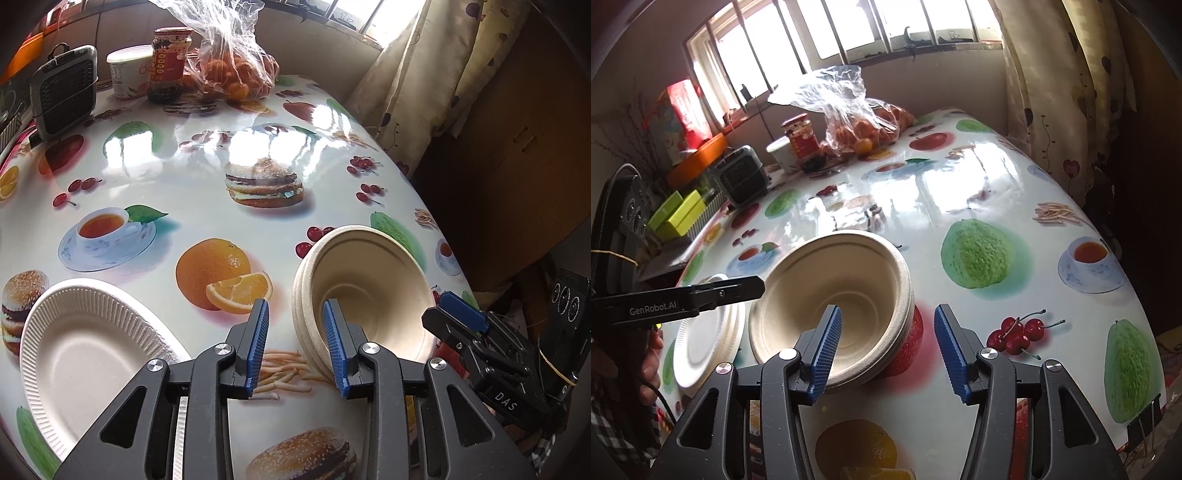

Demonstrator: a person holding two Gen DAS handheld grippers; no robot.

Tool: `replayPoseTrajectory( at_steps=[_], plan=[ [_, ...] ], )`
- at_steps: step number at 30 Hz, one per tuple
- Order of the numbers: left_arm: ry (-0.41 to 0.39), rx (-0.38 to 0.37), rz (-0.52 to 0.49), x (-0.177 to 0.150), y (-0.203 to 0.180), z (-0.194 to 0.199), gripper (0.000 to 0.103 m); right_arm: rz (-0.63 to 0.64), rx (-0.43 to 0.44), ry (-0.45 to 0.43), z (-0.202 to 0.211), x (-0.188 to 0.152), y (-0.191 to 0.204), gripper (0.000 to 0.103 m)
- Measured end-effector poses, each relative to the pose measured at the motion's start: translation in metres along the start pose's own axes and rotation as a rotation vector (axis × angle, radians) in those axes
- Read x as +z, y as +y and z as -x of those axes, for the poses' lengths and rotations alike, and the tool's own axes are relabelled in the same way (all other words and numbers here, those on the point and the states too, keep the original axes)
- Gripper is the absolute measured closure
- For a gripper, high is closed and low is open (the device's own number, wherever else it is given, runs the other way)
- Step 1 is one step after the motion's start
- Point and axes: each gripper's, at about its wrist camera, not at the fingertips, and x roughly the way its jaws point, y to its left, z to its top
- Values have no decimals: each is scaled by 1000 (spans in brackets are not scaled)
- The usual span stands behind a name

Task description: Organize plates and bowls

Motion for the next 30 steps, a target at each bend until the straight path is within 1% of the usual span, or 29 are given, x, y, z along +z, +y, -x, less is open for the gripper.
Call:
replayPoseTrajectory(
  at_steps=[5, 16, 17, 19, 21, 24, 30],
  plan=[
    [14, 4, 9, -4, -2, -5, 71, -1, 8, 22, -6, 4, -3, 51],
    [20, -15, 23, -3, -7, -12, 71, -32, 64, 50, -16, 11, -12, 52],
    [21, -16, 26, -3, -7, -12, 71, -35, 66, 52, -16, 11, -12, 53],
    [22, -17, 26, -3, -8, -13, 71, -30, 73, 58, -18, 12, -12, 62],
    [24, -15, 27, -2, -9, -14, 71, -28, 75, 62, -19, 12, -11, 65],
    [25, -9, 21, -2, -11, -15, 75, -32, 85, 63, -20, 12, -11, 71],
    [27, 2, 25, -3, -8, -16, 83, -34, 78, 61, -19, 12, -12, 73]
  ],
)
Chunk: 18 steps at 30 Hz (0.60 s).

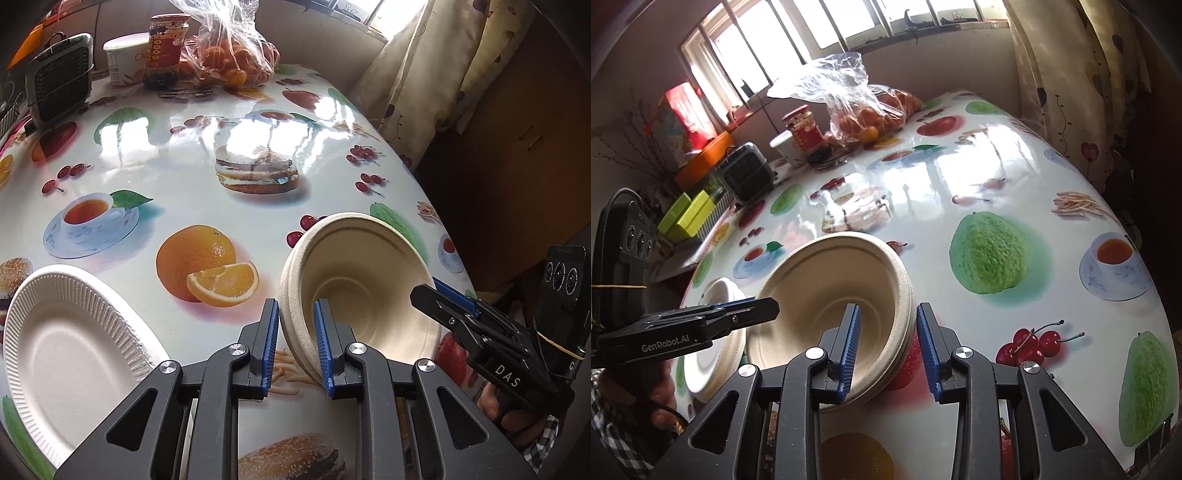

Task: Organize plates and bowls
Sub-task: 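Close both grippers on the rim of the beige bowl stack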

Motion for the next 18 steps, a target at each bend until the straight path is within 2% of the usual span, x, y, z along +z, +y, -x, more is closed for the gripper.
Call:
replayPoseTrajectory(
  at_steps=[8, 11, 13, 18],
  plan=[
    [-2, 4, -2, 0, 0, 0, 84, -1, -3, 0, 0, 0, -1, 75],
    [-4, 5, 2, 0, 1, 0, 85, -3, -12, -2, 1, 1, -3, 79],
    [-4, 7, 6, 0, 2, -1, 88, -4, -11, -2, 1, 1, -4, 80],
    [-4, 6, 9, 0, 3, -2, 89, -4, -16, 7, -1, 0, -5, 80]
  ],
)
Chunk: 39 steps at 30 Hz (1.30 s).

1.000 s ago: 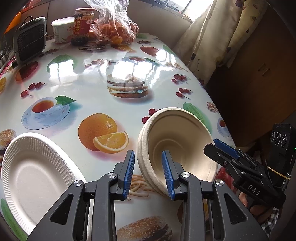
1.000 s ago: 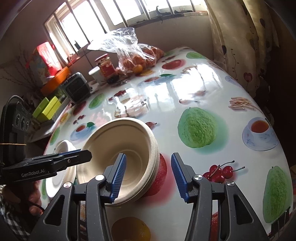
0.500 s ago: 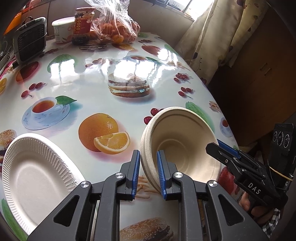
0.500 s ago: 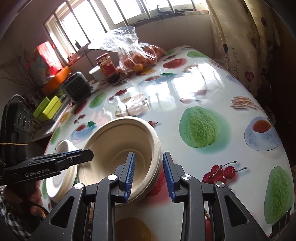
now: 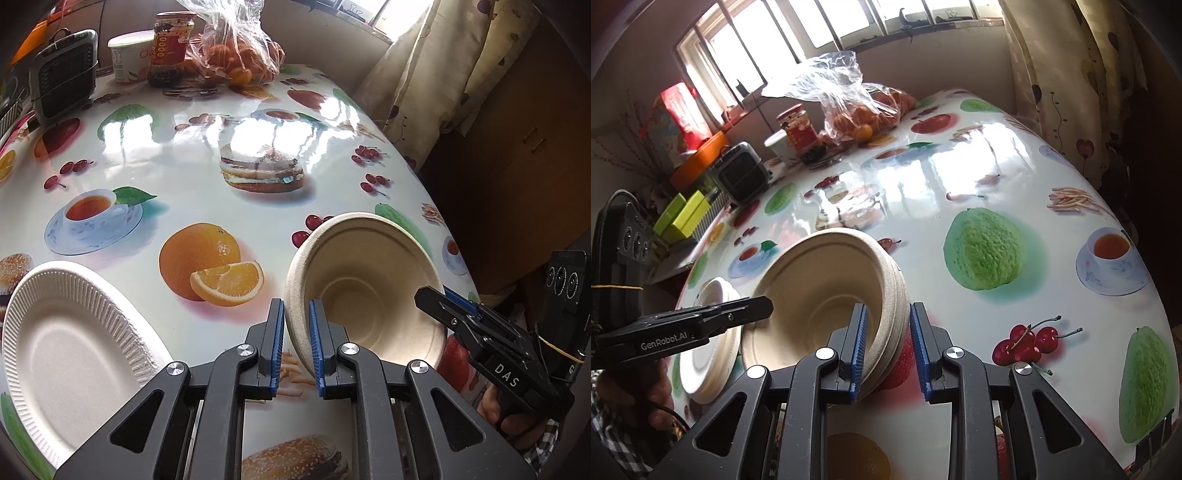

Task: Organize plates and bowls
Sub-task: 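Close both grippers on the rim of the beige bowl stack, then lift and carry the bowl stack with both grippers over the white plate stack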

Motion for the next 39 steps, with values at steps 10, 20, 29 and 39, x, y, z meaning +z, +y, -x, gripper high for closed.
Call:
replayPoseTrajectory(
  at_steps=[10, 20, 29, 39],
  plan=[
    [0, -3, 1, 0, 0, -1, 89, 1, -3, -1, 0, 0, 1, 81],
    [-1, -3, 5, 0, -1, -1, 89, -1, -6, -3, 0, 1, 0, 83],
    [-13, 2, 2, 1, -2, 4, 89, -10, -4, -9, 3, 3, -3, 86],
    [-22, 0, 11, -1, 1, 9, 89, -9, -1, -10, 3, 6, -1, 87]
  ],
)
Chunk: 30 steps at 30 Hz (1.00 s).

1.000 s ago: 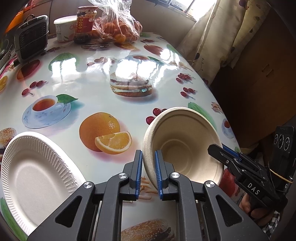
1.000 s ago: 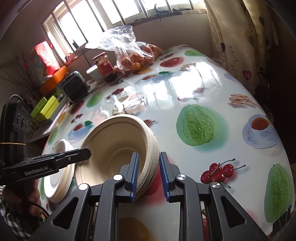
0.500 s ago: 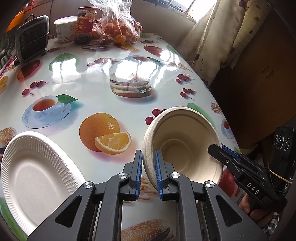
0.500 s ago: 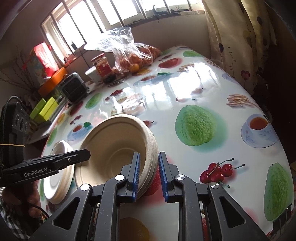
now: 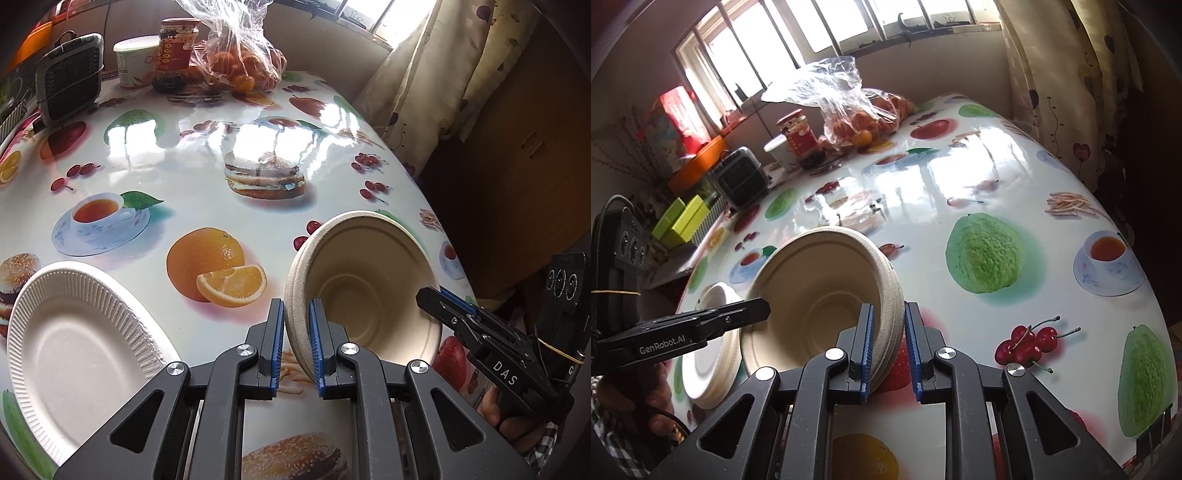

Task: Organize plates and bowls
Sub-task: 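Lift and carry the bowl stack with both grippers over the white plate stack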

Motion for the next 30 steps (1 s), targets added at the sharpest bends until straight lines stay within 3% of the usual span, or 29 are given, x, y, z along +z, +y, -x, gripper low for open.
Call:
replayPoseTrajectory(
  at_steps=[30],
  plan=[
    [-93, 52, 61, -11, 40, 56, 89, 89, 76, 3, -4, 3, 68, 87]
  ],
)
